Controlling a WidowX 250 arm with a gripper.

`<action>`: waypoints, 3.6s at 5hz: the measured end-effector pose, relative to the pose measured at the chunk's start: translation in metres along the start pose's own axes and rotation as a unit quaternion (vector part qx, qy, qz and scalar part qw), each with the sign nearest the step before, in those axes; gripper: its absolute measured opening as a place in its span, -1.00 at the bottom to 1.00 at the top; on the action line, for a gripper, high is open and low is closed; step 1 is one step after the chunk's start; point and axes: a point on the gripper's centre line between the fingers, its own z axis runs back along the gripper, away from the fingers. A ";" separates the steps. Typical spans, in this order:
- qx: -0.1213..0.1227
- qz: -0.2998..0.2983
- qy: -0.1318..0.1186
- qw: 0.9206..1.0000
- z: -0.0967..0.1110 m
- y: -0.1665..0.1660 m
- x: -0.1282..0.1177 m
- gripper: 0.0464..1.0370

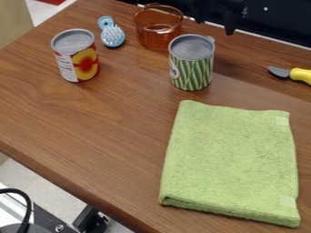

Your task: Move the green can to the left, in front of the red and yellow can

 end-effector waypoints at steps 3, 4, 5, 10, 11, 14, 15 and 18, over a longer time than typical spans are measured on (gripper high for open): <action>-0.031 -0.048 0.049 0.997 -0.009 -0.007 -0.017 0.92; -0.032 -0.069 0.071 0.995 -0.009 -0.007 -0.024 0.92; -0.025 -0.089 0.088 0.992 -0.012 -0.002 -0.035 0.92; 0.045 -0.070 0.140 0.987 0.011 0.037 -0.115 0.92; 0.046 -0.072 0.156 0.984 0.017 0.041 -0.134 0.92; 0.045 -0.119 0.179 0.976 0.037 0.060 -0.175 0.92; 0.041 -0.133 0.195 0.971 0.040 0.069 -0.187 0.92; 0.035 -0.179 0.188 0.965 0.059 0.085 -0.205 0.92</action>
